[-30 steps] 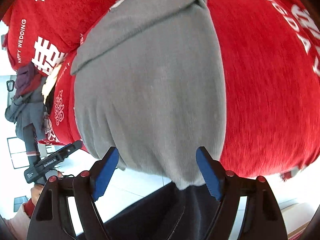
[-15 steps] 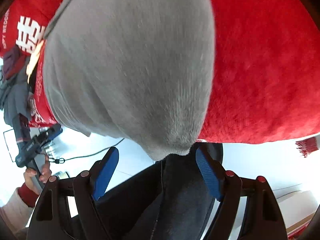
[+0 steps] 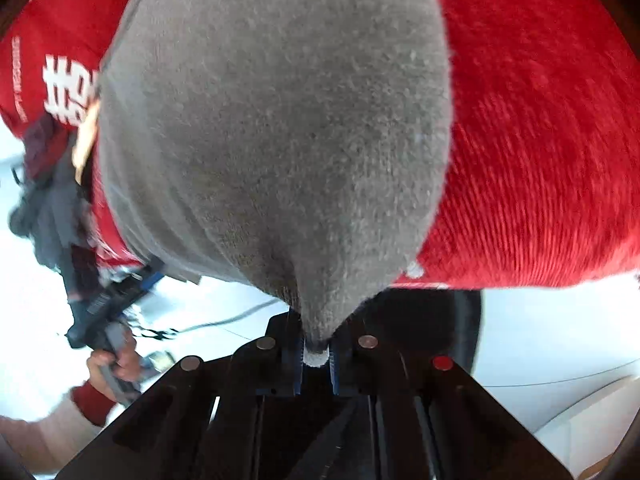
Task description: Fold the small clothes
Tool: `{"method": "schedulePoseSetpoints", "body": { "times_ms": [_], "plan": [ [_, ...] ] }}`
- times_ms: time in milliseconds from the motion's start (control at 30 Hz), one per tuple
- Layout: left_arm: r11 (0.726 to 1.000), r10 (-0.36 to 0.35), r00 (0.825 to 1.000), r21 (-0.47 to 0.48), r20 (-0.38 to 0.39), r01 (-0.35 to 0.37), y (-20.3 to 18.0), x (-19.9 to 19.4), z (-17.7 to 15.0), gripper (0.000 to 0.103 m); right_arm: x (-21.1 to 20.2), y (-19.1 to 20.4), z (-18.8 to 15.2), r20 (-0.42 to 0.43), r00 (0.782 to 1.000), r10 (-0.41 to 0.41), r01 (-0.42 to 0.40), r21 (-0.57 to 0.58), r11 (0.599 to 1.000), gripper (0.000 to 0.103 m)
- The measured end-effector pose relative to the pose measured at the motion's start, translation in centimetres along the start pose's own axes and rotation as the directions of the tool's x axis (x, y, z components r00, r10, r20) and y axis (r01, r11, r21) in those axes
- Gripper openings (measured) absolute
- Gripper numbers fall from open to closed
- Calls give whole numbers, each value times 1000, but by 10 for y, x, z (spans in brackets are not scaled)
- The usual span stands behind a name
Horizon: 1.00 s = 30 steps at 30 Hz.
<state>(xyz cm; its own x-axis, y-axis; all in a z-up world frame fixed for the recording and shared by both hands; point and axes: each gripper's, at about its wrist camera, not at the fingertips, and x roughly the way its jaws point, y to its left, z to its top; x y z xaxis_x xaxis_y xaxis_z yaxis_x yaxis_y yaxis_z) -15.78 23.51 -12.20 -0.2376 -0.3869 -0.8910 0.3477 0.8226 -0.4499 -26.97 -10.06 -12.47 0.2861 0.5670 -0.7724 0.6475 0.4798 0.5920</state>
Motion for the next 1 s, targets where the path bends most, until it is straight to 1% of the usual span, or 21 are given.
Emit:
{"method": "schedulePoseSetpoints", "body": {
  "times_ms": [33,100,200,233,267,367,467,533,567,667,700,733,767,800,833,867,900,933,967,1000],
  "plan": [
    [1000,-16,1000,-8,-2,16,-1,-3,0,17,-2,3,-3,9,1000,21,-21,4,1000,11],
    [998,-54,998,-15,19,54,-6,-18,3,17,-12,8,-6,25,997,69,-70,19,997,10],
    [992,-123,990,0,68,123,-17,-49,7,17,-38,23,-5,79,984,159,-161,28,986,10],
    [991,-132,988,9,78,132,-18,-54,12,17,-44,28,-5,95,979,180,-183,25,983,10],
    [989,-147,984,26,97,145,-19,-68,19,17,-52,34,-3,114,973,200,-204,19,979,10],
    [983,-176,972,69,153,167,-34,-97,43,17,-76,60,11,180,950,257,-258,-16,966,10],
    [979,-195,956,95,218,178,-45,-120,78,17,-98,80,35,247,918,310,-307,-49,950,10],
    [979,-197,946,99,257,177,-53,-125,104,17,-115,89,62,282,898,336,-329,-76,941,10],
    [980,-191,941,104,279,169,-56,-130,117,17,-119,93,70,291,895,339,-329,-85,940,10],
    [986,-156,935,107,319,128,-69,-127,151,17,-135,96,109,313,886,341,-325,-105,940,10],
    [991,-117,935,103,336,87,-74,-124,165,17,-137,97,122,315,887,337,-321,-103,941,10],
    [993,-89,935,99,342,58,-79,-119,174,17,-136,97,140,317,892,322,-308,-94,947,10],
    [996,-35,941,86,336,7,-83,-112,188,17,-132,100,150,315,896,313,-301,-87,950,10],
    [997,3,945,73,327,-28,-85,-106,195,25,-129,98,167,310,901,302,-295,-70,953,10],
    [996,36,947,61,319,-59,-87,-102,200,31,-127,95,176,310,906,290,-286,-58,956,10],
    [993,87,944,48,319,-107,-88,-99,208,47,-125,90,185,308,912,270,-272,-40,962,11],
    [987,132,935,41,329,-154,-90,-98,212,66,-122,86,198,305,920,247,-256,-11,967,12],
    [982,164,925,38,343,-188,-90,-100,212,71,-123,81,205,307,923,231,-245,7,970,14],
    [975,189,912,38,364,-217,-91,-103,213,73,-125,75,210,314,927,204,-224,28,974,15],
    [973,197,908,41,371,-227,-90,-106,213,73,-129,67,212,322,929,182,-206,42,978,17]
  ]
}}
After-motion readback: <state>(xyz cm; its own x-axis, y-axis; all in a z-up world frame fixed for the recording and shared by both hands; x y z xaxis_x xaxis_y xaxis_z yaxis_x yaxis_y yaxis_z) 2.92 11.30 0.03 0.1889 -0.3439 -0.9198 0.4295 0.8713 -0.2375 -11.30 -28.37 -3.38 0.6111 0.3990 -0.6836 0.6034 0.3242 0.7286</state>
